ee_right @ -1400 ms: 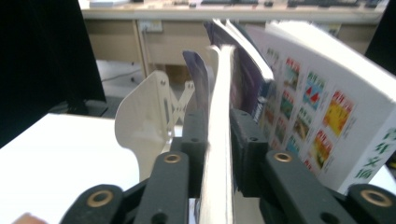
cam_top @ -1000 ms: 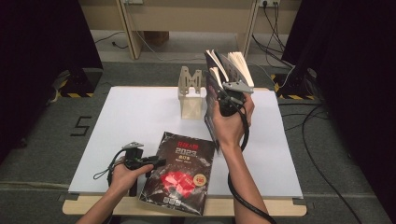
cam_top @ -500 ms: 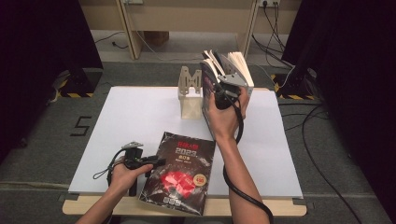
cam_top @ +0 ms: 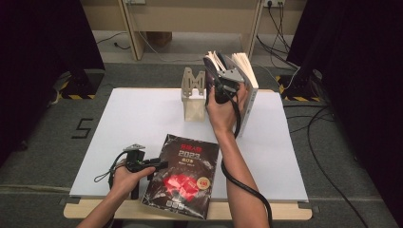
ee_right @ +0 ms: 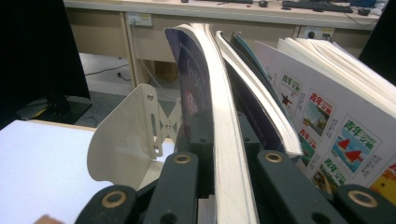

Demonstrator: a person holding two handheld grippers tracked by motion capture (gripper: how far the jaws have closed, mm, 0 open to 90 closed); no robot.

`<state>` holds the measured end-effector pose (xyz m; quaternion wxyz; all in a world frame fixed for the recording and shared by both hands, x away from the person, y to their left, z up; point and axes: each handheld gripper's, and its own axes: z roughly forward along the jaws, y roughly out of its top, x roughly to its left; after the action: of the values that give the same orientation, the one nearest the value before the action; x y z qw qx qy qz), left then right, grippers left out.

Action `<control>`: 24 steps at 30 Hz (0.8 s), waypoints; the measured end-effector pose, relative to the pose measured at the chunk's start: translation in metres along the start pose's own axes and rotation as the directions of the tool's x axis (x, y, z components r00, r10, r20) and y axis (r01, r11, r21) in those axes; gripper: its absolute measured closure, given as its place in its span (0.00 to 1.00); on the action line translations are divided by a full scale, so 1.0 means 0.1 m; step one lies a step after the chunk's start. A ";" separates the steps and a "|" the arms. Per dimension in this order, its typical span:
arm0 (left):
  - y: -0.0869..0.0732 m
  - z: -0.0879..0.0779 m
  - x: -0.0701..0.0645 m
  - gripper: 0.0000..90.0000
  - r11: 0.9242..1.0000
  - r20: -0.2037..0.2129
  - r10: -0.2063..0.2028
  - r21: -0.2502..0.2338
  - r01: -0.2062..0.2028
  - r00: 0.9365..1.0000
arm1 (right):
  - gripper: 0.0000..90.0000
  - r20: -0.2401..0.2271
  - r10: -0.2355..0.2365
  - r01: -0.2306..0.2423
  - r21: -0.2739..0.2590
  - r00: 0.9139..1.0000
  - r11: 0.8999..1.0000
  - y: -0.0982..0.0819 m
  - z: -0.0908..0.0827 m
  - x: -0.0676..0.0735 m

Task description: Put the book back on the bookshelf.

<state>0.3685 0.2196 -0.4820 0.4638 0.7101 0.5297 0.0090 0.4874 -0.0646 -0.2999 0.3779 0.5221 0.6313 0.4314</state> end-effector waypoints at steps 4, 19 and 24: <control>0.00 0.00 0.00 0.55 1.000 0.002 0.001 0.002 -0.001 1.000 | 0.92 0.016 -0.004 0.004 0.001 1.000 1.000 -0.05 0.07 0.02; -0.01 0.01 -0.01 0.55 1.000 0.007 0.006 0.008 -0.007 1.000 | 0.82 -0.015 0.034 -0.033 0.039 0.999 0.999 -0.02 0.05 -0.02; -0.01 0.01 -0.01 0.55 1.000 0.003 0.007 0.006 -0.007 1.000 | 0.81 -0.036 0.038 -0.035 0.063 0.999 0.997 0.03 0.07 -0.03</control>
<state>0.3680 0.2184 -0.4831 0.4623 0.7135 0.5264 0.0080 0.4954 -0.0662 -0.2992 0.3416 0.5371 0.6417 0.4278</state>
